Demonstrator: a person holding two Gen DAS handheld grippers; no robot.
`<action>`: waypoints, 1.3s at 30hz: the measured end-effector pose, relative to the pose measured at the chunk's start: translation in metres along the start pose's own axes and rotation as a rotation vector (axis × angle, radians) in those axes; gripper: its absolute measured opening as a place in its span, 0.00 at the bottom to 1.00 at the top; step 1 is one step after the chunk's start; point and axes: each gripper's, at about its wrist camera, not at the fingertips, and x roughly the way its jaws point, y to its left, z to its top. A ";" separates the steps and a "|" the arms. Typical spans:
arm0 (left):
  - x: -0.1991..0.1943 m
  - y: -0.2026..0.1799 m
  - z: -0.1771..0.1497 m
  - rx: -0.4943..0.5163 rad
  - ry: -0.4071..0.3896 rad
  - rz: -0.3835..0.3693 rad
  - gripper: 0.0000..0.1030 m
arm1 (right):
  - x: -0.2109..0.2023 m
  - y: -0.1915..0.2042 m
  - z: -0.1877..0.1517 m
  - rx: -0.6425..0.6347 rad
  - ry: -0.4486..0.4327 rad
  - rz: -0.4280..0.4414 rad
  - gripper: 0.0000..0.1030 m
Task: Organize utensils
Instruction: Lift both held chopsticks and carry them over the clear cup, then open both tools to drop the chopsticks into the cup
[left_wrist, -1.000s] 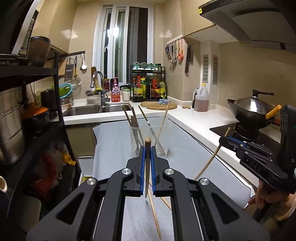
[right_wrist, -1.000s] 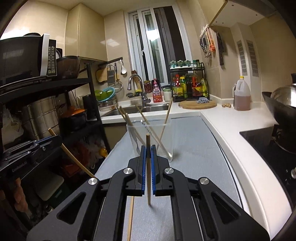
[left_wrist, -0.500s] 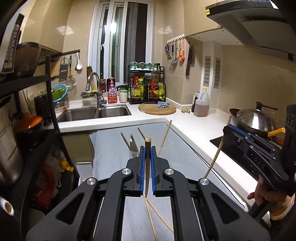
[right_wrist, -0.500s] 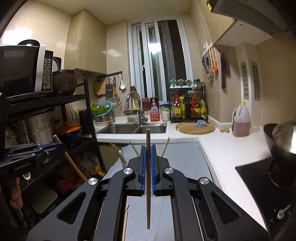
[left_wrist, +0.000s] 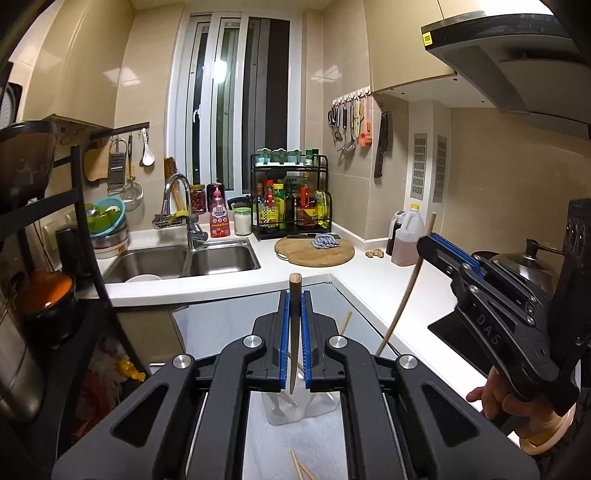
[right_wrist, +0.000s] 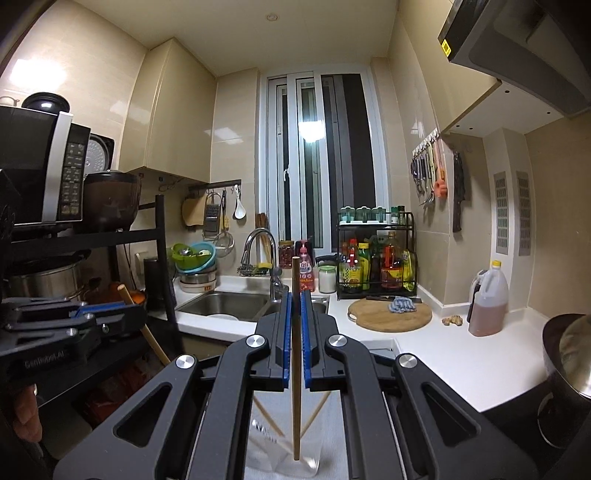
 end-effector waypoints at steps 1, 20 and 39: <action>0.005 0.000 0.001 0.003 0.004 0.002 0.06 | 0.007 0.000 0.001 -0.002 -0.003 -0.003 0.05; 0.095 0.013 -0.028 0.000 0.131 0.025 0.06 | 0.081 -0.008 -0.048 0.009 0.094 0.005 0.05; 0.042 0.019 -0.095 -0.059 0.182 0.200 0.89 | -0.002 -0.009 -0.107 0.049 0.227 -0.087 0.77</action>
